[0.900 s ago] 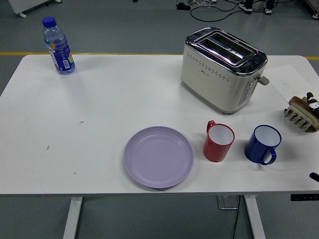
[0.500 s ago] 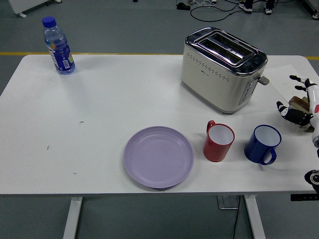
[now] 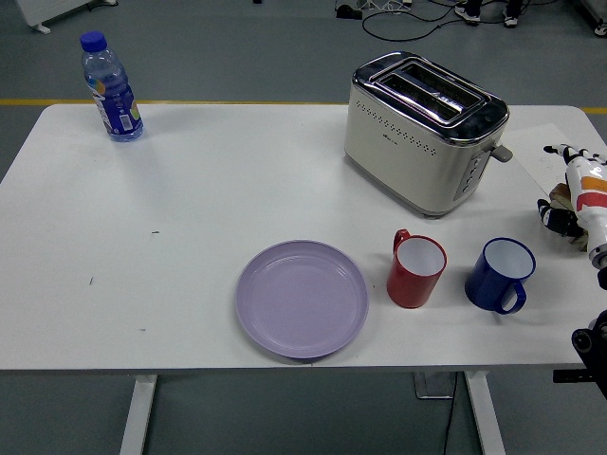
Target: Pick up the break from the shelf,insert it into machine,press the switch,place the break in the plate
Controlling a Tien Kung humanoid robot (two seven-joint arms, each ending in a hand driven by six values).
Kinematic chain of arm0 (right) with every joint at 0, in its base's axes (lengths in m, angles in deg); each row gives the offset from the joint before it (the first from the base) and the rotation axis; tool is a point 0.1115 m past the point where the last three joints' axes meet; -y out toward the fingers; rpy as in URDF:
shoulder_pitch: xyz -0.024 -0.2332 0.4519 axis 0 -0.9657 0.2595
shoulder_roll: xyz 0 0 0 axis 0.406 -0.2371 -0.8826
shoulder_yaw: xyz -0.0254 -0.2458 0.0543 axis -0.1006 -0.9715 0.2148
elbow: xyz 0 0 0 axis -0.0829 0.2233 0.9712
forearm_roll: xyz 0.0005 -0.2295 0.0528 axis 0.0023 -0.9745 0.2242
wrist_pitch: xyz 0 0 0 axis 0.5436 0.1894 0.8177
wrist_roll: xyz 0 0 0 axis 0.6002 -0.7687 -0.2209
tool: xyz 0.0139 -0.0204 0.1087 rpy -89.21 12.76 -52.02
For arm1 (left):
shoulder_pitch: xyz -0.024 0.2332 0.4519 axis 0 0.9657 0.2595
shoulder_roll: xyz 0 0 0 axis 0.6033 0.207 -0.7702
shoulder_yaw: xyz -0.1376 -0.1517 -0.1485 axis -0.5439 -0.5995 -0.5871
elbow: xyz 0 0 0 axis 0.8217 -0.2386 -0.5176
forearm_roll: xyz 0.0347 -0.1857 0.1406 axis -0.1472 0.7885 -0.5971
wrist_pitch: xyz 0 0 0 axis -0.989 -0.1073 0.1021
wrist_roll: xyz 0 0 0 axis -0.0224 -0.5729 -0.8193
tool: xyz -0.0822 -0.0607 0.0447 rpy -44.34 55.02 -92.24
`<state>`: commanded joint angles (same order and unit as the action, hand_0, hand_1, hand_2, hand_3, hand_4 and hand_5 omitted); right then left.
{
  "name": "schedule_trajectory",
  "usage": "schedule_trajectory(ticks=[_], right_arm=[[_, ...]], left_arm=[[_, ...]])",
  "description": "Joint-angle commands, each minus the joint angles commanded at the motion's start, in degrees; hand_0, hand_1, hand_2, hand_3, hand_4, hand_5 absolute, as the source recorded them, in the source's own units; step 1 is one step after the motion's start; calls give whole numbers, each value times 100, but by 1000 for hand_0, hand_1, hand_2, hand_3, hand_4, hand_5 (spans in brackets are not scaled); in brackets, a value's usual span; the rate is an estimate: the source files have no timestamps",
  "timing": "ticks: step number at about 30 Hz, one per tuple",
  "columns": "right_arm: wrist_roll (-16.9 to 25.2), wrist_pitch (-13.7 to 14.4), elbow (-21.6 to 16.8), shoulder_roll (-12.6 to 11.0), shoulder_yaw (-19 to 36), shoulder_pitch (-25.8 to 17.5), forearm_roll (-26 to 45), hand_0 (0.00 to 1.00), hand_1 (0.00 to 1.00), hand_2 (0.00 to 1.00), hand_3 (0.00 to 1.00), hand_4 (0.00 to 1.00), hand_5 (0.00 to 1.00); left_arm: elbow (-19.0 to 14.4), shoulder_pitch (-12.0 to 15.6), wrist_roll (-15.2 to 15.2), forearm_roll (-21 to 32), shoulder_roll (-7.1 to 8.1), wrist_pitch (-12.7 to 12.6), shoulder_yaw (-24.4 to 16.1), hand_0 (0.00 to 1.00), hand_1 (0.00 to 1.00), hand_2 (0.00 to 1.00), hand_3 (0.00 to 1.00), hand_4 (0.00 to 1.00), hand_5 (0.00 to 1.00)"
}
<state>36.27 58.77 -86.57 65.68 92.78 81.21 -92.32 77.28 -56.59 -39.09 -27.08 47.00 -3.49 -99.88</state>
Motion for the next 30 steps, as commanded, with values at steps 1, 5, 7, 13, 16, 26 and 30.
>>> schedule_trajectory(ticks=[1, 5, 7, 13, 16, 26, 30], right_arm=[[-4, -3, 4, 0, -1, 2, 0, 913, 802, 836, 823, 788, 2], [-151, -27, 199, 52, 6, 71, 0, 892, 798, 827, 819, 786, 2], [-206, 2, 271, 59, -2, 110, 0, 892, 798, 827, 819, 786, 2], [-479, -53, 468, 51, -11, 268, 0, 842, 764, 777, 789, 785, 2], [-687, -64, 576, 25, -53, 357, 0, 842, 764, 777, 789, 785, 2], [-940, -261, 897, 1, -243, 611, 0, 690, 622, 611, 717, 774, 16], [-1016, -296, 1037, 18, -324, 693, 0, 613, 565, 560, 681, 751, 25]], left_arm=[[0, -1, 0, 1, 0, 0, 0, 634, 605, 658, 735, 532, 986], [0, -20, -13, 59, 0, -7, 25, 634, 604, 655, 733, 533, 985], [0, -28, -12, 71, 0, -10, 33, 634, 604, 655, 733, 533, 985], [0, -47, -19, 90, 0, -13, 43, 635, 604, 654, 733, 534, 987], [0, -50, -26, 118, 0, -16, 59, 635, 604, 654, 733, 534, 987], [0, -53, -30, 145, 0, -25, 88, 633, 603, 652, 733, 534, 984], [0, -60, -29, 150, 0, -25, 93, 633, 602, 651, 733, 536, 987]])
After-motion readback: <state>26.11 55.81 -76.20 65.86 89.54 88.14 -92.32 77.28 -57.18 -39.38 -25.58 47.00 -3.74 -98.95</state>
